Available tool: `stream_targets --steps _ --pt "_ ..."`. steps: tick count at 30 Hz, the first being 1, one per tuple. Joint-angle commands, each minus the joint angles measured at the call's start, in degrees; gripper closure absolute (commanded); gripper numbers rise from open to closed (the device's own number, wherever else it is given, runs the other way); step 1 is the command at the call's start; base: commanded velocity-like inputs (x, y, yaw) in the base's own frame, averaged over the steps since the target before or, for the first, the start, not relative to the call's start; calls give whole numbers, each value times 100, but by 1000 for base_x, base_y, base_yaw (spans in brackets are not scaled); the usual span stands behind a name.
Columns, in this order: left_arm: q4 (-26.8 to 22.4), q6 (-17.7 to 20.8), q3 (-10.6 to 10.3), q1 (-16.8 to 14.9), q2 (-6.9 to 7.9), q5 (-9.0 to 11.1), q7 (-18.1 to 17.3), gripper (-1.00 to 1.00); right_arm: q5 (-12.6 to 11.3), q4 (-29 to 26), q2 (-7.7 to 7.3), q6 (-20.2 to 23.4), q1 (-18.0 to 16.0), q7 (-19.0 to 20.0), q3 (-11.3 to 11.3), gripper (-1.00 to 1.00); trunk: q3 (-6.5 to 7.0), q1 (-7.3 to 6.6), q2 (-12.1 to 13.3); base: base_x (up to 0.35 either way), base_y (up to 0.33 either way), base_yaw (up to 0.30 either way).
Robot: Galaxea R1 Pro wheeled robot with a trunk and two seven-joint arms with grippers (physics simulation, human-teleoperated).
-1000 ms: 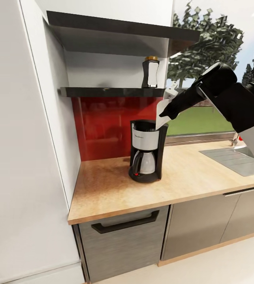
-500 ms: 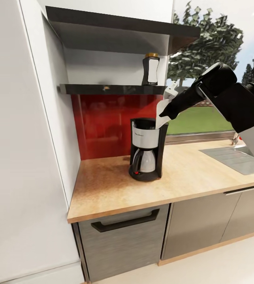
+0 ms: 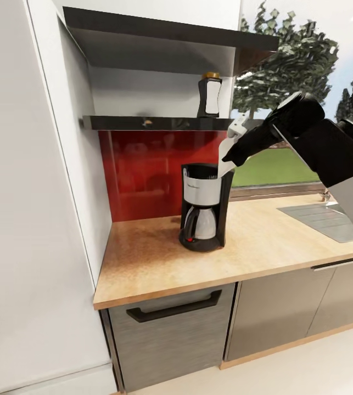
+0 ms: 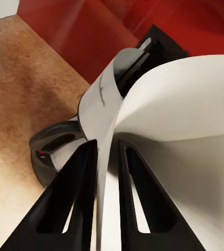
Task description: Set up a coffee station on the kitchen countertop: keep the coffee maker on the countertop, move the bottle of coffee from the kitchen shelf to the counter next to the coffee maker, place a paper coffee filter on top of the coffee maker, put the saucer next to the coffee maker with the coffee cup on the saucer, and place the electric kettle next to the coffee maker.
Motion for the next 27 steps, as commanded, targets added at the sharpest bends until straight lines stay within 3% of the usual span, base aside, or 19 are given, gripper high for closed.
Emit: stream_targets --steps 1,5,9,13,16,19,27 --pt "-8 -1 7 2 1 53 -37 -100 23 -5 4 22 -4 -42 8 100 -6 1 -4 0 0 0" --pt "-8 -1 7 2 1 53 -37 -100 -164 -4 20 22 2 -170 -23 100 -6 1 -4 0 0 0" --pt "-8 -1 7 2 1 53 -37 -100 -571 -4 21 23 2 -496 -63 100 -6 1 -4 0 0 0" --pt "-8 -1 7 2 1 57 -37 -100 -1214 -4 20 20 7 -1070 -77 100 -6 1 -4 77 0 0" --pt "-8 -1 7 2 1 54 -37 -100 -1500 -4 18 17 9 -1305 -80 100 -6 1 -4 113 0 0" --pt "-8 -1 7 2 1 54 -38 -100 -1637 -4 17 15 10 -1426 -82 100 -6 1 -4 43 0 0" --pt "-8 -1 7 2 1 55 -40 -100 -1697 -4 17 14 115 -1488 -82 100 -6 1 -4 41 0 0"
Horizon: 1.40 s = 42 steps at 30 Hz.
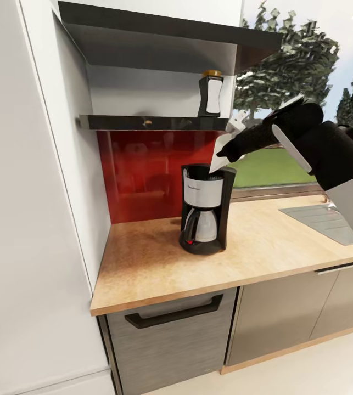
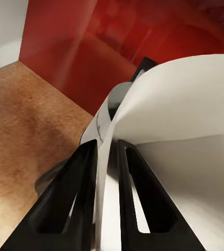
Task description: Set up a coffee station on the kitchen countertop: keep the coffee maker on the countertop, move the bottle of coffee from the kitchen shelf to the counter next to the coffee maker, place a paper coffee filter on top of the coffee maker, put the saucer next to the coffee maker with the coffee cup on the saucer, and place the electric kettle next to the coffee maker.
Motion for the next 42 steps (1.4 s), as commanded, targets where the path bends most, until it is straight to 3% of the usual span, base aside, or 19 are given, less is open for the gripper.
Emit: stream_targets --steps 1,12,18,42 --pt "-7 -1 7 2 0 55 -36 -100 -43 -4 -5 33 9 -21 13 100 -6 2 -4 61 0 0" --pt "-7 -1 7 2 0 53 -35 -100 -44 -4 -4 -26 96 -28 13 100 -6 2 -4 14 0 0" --pt "-7 -1 7 2 0 54 -34 -100 -51 12 -4 -258 160 -263 13 100 -6 2 -4 70 33 0" --pt "-7 -6 7 2 0 52 -42 -100 -53 14 4 -285 302 -339 13 100 -6 2 -4 43 3 0"
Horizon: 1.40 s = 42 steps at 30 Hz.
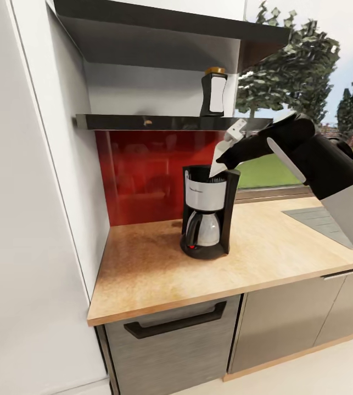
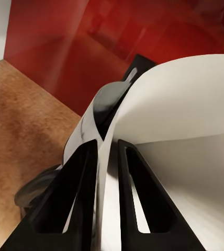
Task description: Set up a coffee station on the kitchen countertop: keep the coffee maker on the countertop, move the bottle of coffee from the kitchen shelf to the counter next to the coffee maker, place a paper coffee filter on top of the coffee maker, put the saucer next to the coffee maker with the coffee cup on the saucer, and place the electric kettle next to the coffee maker.
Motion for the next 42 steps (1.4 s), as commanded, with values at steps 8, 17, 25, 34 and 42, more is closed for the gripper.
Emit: stream_targets --steps 8,17,25,34,42 --pt "-7 -6 7 2 0 57 -37 -100 -41 4 34 25 81 -36 13 100 -6 1 -4 0 0 0" --pt "-7 -6 7 2 0 55 -37 -100 -41 5 39 25 108 -37 13 100 -6 1 -4 0 0 0" --pt "-7 -6 7 2 0 54 -37 -100 -41 5 39 25 118 -37 13 100 -6 1 -4 4 3 0" --pt "-7 -6 7 2 0 54 -37 -100 -43 -4 39 25 130 -37 13 100 -6 1 -4 54 42 0" --pt "-7 -6 7 2 0 55 -37 -100 -47 -5 39 25 131 -37 13 100 -6 1 -4 71 3 0"
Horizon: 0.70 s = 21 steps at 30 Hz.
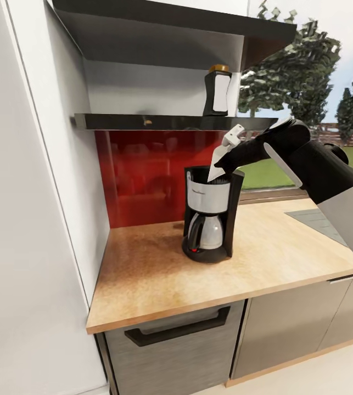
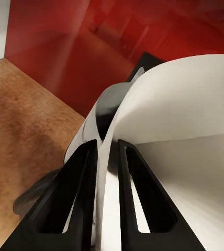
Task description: Set up a coffee station on the kitchen countertop: keep the coffee maker on the countertop, move the bottle of coffee from the kitchen shelf to the counter next to the coffee maker, place a paper coffee filter on top of the coffee maker, put the saucer next to the coffee maker with the coffee cup on the saucer, and place the electric kettle next to the coffee maker.
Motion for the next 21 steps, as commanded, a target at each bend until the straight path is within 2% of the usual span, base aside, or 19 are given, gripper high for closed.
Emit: stream_targets --steps 1,21 --pt "-7 -1 7 2 0 55 -37 -100 -41 -6 -5 32 -8 -17 13 100 -6 2 -4 166 1 0" --pt "-7 -1 7 2 9 56 -37 -100 -43 -20 -5 30 -8 -17 13 100 -6 2 -4 42 -8 0"
